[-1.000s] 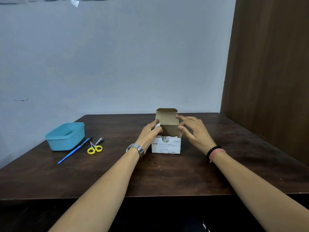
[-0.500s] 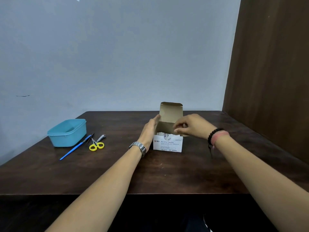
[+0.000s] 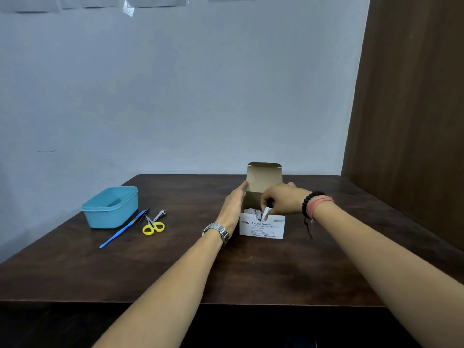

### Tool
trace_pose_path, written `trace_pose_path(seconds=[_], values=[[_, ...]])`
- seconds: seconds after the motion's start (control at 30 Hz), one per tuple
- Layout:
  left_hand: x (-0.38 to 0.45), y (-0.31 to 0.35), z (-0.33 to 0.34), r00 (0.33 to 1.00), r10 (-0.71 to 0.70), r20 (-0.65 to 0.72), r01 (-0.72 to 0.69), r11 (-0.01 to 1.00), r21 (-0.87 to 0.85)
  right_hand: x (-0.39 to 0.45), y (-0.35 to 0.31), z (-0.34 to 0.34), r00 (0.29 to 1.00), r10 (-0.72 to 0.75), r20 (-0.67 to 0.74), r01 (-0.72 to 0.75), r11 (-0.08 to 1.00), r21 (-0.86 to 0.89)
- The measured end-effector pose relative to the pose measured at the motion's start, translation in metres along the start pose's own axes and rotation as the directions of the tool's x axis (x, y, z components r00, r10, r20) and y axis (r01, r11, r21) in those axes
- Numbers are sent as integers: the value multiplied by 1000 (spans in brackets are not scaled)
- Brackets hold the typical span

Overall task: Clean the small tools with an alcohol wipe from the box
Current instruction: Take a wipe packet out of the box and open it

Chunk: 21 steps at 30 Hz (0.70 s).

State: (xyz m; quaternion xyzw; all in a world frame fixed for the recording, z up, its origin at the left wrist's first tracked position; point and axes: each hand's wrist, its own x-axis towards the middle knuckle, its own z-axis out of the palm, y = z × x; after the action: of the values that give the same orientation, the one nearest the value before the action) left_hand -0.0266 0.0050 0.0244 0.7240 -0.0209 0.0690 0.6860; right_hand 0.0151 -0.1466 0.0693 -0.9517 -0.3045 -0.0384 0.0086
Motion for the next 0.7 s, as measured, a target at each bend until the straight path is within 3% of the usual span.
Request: trace_pose_path(seconds=[0.1, 0.2, 0.23, 0.3, 0.37, 0.4, 0.43, 0.57, 0.7], values=[[4, -4, -1, 1000, 20, -1, -20, 1000, 19, -10, 7, -2, 999, 16, -52, 2, 948, 319], [8, -8, -2, 999, 48, -10, -48, 998, 40, -15, 12, 0, 968, 38, -250, 133, 765, 630], [8, -7, -2, 999, 51, -12, -50, 998, 39, -15, 15, 3, 929, 86, -360, 216, 664, 716], [4, -5, -3, 998, 65, -10, -65, 997, 47, -17, 20, 9, 787, 278, -551, 378, 487, 787], [3, -4, -3, 997, 78, -2, -78, 995, 65, -22, 32, 20, 635, 467, -616, 421, 459, 782], [1, -4, -2, 997, 78, 7, -79, 994, 71, -25, 40, 27, 606, 516, -606, 404, 457, 793], [-1, -3, -1, 996, 87, 12, -88, 994, 68, -29, 47, 35, 614, 526, -588, 365, 471, 803], [5, -6, -2, 992, 2, -128, -18, 992, -124, -40, 64, 56, 763, 374, -527, 124, 716, 687], [10, -13, -10, 992, -17, -123, 4, 995, -105, -39, 52, 56, 817, 286, -501, 147, 737, 660]])
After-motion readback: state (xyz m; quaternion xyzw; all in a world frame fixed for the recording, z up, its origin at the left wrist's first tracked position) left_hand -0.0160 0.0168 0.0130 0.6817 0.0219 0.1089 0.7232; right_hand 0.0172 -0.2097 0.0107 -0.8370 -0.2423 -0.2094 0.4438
